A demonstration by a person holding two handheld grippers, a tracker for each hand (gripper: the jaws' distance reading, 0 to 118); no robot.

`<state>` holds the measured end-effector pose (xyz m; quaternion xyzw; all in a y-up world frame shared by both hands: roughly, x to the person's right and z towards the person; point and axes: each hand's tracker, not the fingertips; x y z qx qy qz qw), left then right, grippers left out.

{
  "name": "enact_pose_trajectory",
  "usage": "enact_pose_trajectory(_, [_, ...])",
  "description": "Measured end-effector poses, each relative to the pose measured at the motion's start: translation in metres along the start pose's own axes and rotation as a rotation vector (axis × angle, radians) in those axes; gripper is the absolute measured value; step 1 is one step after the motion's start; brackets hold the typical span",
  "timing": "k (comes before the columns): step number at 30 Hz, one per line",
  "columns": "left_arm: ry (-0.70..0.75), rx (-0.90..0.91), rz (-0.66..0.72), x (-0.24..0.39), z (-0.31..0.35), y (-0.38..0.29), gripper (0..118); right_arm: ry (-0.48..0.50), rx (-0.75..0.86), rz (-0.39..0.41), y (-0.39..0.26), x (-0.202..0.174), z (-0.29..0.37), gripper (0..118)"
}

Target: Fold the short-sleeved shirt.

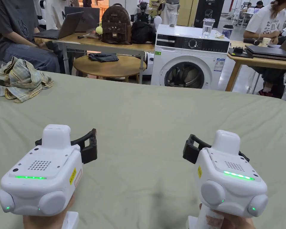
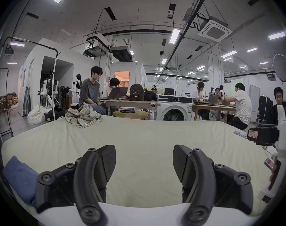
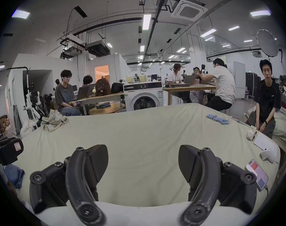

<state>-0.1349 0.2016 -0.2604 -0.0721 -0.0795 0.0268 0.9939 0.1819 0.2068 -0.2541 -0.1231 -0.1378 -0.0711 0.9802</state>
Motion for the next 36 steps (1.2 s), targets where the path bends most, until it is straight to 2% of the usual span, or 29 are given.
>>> enact_pose_trajectory(18, [0.032,-0.020,-0.028,0.000,-0.004,0.000,73,0.017,0.007,0.036,0.003,-0.001,-0.002,90])
enact_pose_trajectory(24, [0.022,-0.025,-0.035,0.000,-0.006,-0.001,73,0.060,-0.018,0.011,0.004,0.006,-0.003,90])
enact_pose_trajectory(27, [0.034,-0.026,-0.049,0.001,-0.006,-0.002,73,0.031,-0.034,0.008,0.007,0.004,-0.006,90])
enact_pose_trajectory(30, [0.042,-0.017,-0.051,0.000,-0.005,-0.003,73,0.027,-0.031,0.026,0.006,0.004,-0.008,90])
enact_pose_trajectory(33, [0.047,-0.022,-0.056,0.000,-0.007,-0.003,73,0.066,-0.017,0.064,0.001,0.005,-0.007,90])
enact_pose_trajectory(36, [0.057,-0.025,-0.063,0.000,-0.008,-0.004,73,0.024,0.047,0.145,-0.006,-0.002,-0.003,90])
